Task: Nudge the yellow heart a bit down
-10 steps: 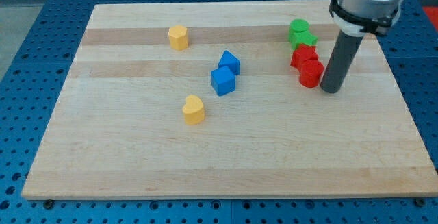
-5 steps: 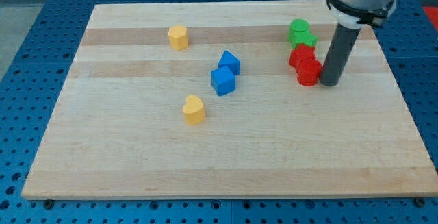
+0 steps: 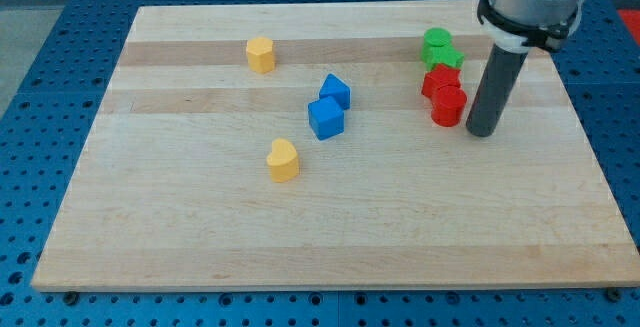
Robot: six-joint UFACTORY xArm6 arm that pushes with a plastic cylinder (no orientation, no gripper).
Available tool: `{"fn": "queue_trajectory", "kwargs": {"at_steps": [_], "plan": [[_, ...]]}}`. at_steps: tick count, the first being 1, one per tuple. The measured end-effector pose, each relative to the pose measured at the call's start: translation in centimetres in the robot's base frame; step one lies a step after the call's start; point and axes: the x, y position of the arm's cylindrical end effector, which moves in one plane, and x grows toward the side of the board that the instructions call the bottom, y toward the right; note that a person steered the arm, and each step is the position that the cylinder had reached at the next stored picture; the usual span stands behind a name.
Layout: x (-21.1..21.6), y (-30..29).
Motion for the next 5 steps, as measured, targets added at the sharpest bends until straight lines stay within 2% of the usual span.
{"fn": "queue_trajectory", "kwargs": {"at_steps": [1,5], "plan": [[1.4,-1.1],[2.1,-15.6]]}}
